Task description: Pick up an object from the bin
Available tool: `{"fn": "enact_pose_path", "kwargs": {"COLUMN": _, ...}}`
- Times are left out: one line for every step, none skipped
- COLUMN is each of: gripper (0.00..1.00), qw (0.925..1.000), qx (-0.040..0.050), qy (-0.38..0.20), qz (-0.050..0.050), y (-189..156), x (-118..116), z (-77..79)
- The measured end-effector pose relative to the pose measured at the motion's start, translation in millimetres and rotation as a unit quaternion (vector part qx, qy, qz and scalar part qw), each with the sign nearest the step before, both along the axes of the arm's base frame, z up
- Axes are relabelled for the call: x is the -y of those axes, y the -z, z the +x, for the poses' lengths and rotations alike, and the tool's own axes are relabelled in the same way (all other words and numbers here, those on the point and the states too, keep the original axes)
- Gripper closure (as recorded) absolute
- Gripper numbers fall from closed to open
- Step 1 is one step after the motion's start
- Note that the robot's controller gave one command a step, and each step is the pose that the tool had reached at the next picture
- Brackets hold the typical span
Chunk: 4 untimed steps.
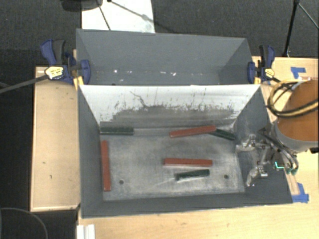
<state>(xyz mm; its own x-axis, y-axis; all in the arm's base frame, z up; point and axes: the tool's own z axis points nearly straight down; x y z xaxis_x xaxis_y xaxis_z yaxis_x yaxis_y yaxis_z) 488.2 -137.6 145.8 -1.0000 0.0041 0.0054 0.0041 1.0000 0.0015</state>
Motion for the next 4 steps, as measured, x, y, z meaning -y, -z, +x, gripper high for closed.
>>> {"fn": "enact_pose_path", "kwargs": {"gripper": 0.00, "qw": 1.0000, "qx": 0.0038, "qy": -0.003, "qz": -0.001, "y": -4, "x": 0, "z": 2.0}}
{"fn": "enact_pose_path", "kwargs": {"gripper": 1.00, "qw": 1.0000, "qx": 0.0068, "qy": 0.005, "qz": -0.001, "y": 72, "x": -65, "z": 14.3}}
{"fn": "enact_pose_path", "kwargs": {"gripper": 0.00, "qw": 1.0000, "qx": 0.0052, "qy": 0.002, "qz": -0.001, "y": 74, "x": -65, "z": 13.2}}
{"fn": "enact_pose_path", "kwargs": {"gripper": 0.00, "qw": 1.0000, "qx": 0.0053, "qy": 0.002, "qz": -0.001, "y": 74, "x": -64, "z": 13.2}}
